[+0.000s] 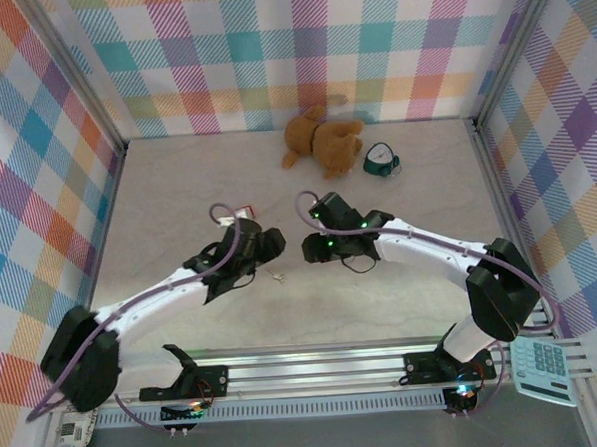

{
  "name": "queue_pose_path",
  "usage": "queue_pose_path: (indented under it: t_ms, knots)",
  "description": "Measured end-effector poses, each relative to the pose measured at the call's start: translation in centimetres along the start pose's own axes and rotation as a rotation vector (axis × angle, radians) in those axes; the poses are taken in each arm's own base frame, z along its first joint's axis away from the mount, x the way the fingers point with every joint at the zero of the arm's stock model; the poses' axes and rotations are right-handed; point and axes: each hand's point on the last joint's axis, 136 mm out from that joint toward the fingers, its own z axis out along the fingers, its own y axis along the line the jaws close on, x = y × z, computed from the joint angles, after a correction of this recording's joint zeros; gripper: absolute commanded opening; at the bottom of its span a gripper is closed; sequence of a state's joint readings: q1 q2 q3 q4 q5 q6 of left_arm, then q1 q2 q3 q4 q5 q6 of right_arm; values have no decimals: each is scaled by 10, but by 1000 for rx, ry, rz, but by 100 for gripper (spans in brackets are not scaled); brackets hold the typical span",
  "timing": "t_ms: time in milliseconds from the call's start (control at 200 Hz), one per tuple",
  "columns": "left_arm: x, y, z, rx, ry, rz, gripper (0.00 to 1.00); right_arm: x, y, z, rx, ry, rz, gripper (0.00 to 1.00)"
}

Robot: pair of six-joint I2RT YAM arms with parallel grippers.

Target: Unlock with the key

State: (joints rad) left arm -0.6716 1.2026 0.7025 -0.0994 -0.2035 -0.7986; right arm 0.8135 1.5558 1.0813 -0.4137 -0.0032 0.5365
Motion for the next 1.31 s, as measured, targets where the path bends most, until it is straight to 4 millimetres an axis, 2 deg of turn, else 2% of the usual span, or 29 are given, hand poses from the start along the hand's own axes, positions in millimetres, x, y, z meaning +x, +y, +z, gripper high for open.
queue_pose_path:
  t_ms: [95, 165, 285, 410, 580, 800, 1305]
  knots:
    - [-34, 20, -32, -10, -128, -41, 73, 12, 16, 18, -103, 25, 65, 38]
    - [-42, 46, -51, -42, -191, -69, 77, 20, 17, 35, -142, 59, 122, 38]
    - [-32, 86, -72, -101, -234, -87, 79, 31, 20, 63, -179, 123, 201, 37]
    - [-22, 107, -85, -133, -245, -89, 80, 42, 22, 85, -206, 176, 259, 35]
    - [-20, 113, -91, -139, -256, -95, 81, 50, 28, 92, -231, 210, 283, 29]
    - [-15, 118, -87, -165, -233, -87, 81, 51, 33, 101, -259, 221, 310, 26]
    - [-14, 119, -86, -175, -226, -76, 81, 44, 41, 101, -284, 203, 275, 7]
